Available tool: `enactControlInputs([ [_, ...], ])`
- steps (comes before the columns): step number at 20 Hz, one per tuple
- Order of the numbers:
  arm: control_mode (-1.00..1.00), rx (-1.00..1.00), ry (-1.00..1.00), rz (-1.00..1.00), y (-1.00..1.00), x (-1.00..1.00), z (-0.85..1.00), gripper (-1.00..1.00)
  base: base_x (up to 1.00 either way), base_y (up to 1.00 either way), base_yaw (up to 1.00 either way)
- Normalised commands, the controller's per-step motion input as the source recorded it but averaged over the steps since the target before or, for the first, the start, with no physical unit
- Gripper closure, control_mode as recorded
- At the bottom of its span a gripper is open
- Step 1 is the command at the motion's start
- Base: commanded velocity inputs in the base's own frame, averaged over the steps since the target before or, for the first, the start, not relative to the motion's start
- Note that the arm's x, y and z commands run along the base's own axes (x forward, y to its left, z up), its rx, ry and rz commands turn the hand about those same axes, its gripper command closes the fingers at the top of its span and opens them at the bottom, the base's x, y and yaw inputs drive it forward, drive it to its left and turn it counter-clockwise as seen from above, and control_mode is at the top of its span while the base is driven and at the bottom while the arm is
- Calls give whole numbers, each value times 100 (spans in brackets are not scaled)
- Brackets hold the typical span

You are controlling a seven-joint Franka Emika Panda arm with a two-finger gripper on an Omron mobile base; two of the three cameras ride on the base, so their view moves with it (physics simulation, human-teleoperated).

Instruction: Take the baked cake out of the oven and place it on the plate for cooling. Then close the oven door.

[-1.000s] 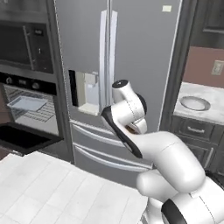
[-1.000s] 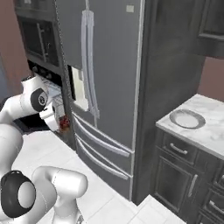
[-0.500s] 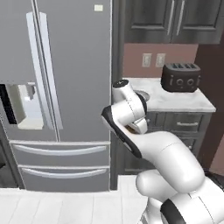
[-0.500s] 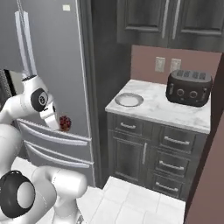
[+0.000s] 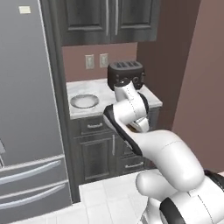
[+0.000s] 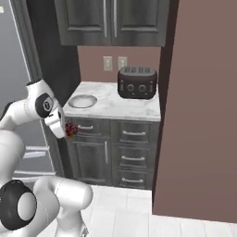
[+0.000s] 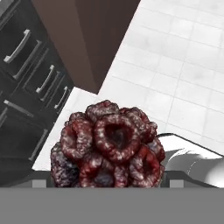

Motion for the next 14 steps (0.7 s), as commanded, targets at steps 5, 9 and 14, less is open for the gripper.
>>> enactControlInputs([
  [5,100,0,0,0,0,0,0,100,77,-12,-12],
  [9,100,0,0,0,0,0,0,100,89,0,1],
  [14,100,0,0,0,0,0,0,100,92,0,12],
])
